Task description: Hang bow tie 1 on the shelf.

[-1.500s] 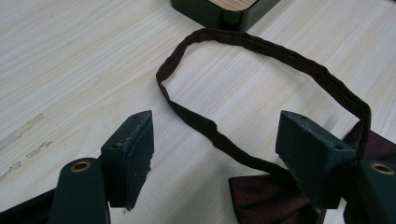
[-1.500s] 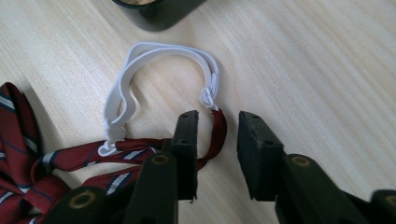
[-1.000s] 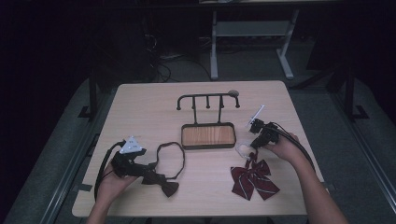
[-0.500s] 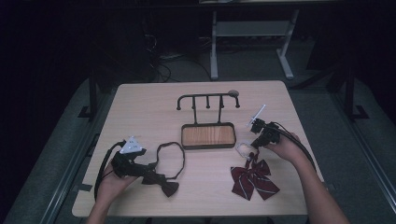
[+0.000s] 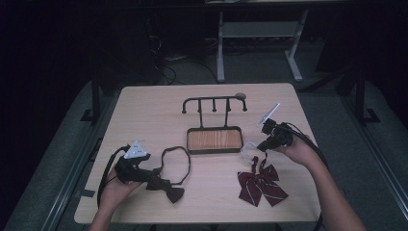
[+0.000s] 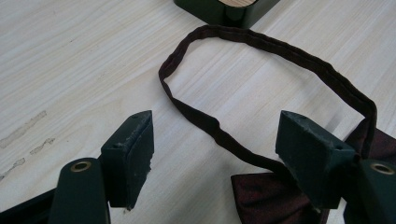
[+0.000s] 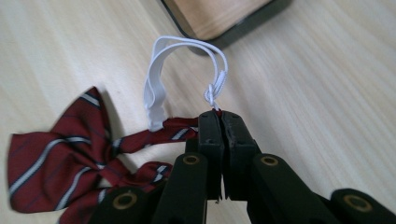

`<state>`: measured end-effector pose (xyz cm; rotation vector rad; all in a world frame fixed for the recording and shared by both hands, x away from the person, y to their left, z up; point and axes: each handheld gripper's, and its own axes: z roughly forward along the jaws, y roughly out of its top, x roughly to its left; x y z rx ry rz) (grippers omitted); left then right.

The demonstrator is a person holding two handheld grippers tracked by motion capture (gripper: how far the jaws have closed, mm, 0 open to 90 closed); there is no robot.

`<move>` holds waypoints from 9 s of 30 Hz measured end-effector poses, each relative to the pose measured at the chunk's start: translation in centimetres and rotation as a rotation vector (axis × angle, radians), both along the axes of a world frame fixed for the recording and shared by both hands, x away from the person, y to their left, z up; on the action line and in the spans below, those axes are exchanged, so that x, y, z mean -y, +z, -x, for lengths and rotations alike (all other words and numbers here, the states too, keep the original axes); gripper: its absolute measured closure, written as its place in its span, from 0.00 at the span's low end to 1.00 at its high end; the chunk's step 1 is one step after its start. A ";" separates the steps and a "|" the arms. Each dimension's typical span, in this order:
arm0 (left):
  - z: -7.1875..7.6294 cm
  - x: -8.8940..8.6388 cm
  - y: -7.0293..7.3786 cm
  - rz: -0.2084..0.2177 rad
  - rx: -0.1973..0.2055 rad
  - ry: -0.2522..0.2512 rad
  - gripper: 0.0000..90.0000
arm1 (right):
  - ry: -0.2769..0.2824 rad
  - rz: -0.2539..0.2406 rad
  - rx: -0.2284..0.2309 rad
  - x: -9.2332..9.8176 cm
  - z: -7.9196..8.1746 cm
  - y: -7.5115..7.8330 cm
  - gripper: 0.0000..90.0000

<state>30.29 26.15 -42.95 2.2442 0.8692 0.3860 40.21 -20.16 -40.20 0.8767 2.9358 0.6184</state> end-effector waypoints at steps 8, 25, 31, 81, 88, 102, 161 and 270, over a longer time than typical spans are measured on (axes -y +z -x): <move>0.0 -0.1 0.1 -0.001 0.002 -0.002 0.32 | 0.051 -0.022 0.010 -0.4 0.5 2.3 0.97; 0.0 0.1 0.0 0.002 0.001 -0.001 0.32 | 0.081 -0.063 0.054 0.0 1.2 6.2 0.97; 0.0 0.1 0.0 0.000 -0.002 -0.001 0.32 | 0.086 -0.063 0.067 -0.2 1.4 7.4 0.97; 0.1 0.0 0.0 0.007 0.002 0.003 0.32 | 0.060 -0.059 0.142 -1.9 -1.6 13.7 0.97; 0.1 0.1 0.0 0.009 -0.001 0.002 0.32 | 0.033 -0.062 0.144 -1.5 -2.3 14.0 0.97; 0.1 0.1 0.0 0.002 -0.001 -0.003 0.32 | -0.026 -0.055 0.125 -1.0 -3.9 13.6 0.97; 0.0 0.4 -0.2 -0.003 -0.021 -0.012 0.32 | 0.069 -0.124 0.021 0.5 -0.4 6.3 0.63; -9.3 3.8 -0.5 -0.239 -0.279 -0.048 0.78 | -0.002 -0.231 0.058 4.7 9.4 -1.8 0.47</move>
